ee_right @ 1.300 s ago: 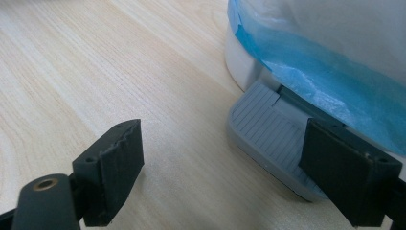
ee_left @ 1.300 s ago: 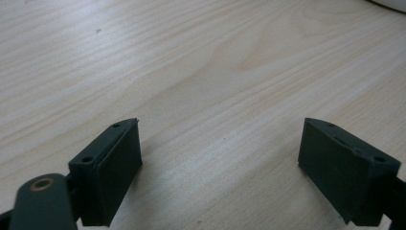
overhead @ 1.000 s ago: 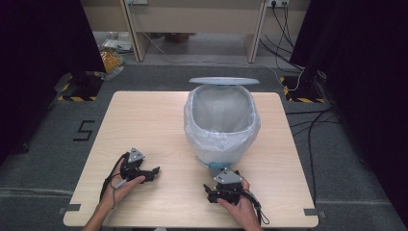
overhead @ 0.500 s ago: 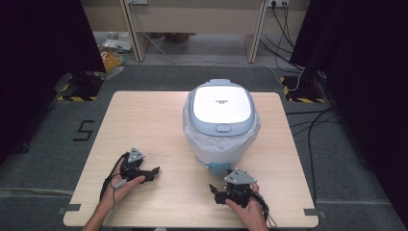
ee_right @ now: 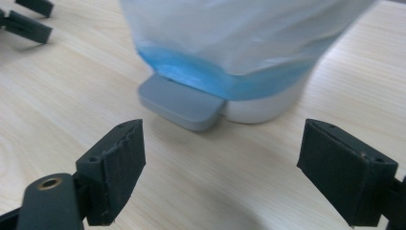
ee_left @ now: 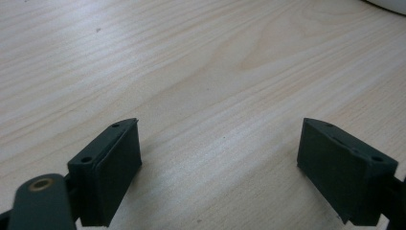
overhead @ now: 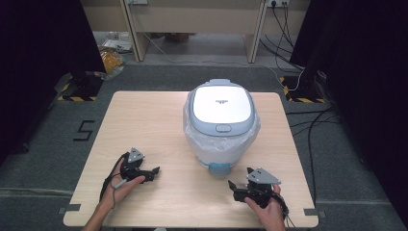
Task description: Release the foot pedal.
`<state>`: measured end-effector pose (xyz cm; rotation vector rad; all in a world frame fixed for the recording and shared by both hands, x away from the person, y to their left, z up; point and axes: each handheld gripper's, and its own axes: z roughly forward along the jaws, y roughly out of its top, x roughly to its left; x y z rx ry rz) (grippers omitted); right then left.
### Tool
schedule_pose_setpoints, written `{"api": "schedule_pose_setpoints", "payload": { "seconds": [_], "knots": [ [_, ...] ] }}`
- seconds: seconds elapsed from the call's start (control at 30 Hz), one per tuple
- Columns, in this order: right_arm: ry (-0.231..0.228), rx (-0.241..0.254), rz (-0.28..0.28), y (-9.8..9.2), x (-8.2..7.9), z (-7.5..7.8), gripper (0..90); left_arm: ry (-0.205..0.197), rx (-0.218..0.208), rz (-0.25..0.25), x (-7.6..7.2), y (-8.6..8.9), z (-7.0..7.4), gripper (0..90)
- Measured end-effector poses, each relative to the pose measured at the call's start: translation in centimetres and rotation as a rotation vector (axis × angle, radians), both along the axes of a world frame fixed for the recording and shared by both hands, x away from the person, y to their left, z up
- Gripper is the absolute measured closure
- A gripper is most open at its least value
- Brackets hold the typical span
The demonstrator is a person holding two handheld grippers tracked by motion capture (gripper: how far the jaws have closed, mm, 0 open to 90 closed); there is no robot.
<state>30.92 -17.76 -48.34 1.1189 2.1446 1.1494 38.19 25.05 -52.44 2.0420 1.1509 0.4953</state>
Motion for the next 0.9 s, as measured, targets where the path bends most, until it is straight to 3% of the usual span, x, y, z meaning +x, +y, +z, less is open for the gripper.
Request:
{"api": "schedule_pose_setpoints", "payload": {
  "seconds": [0.37,0.9],
  "knots": [
    [-0.004,-0.017,-0.099,-3.8,-0.4,0.5,16.3,0.000,0.000,0.000,0.0,0.0,0.0,14.2],
    [0.087,-0.072,-0.138,-5.9,-1.6,-2.4,16.1,0.000,0.000,0.000,0.0,0.0,0.0,14.2]
  ]
}}
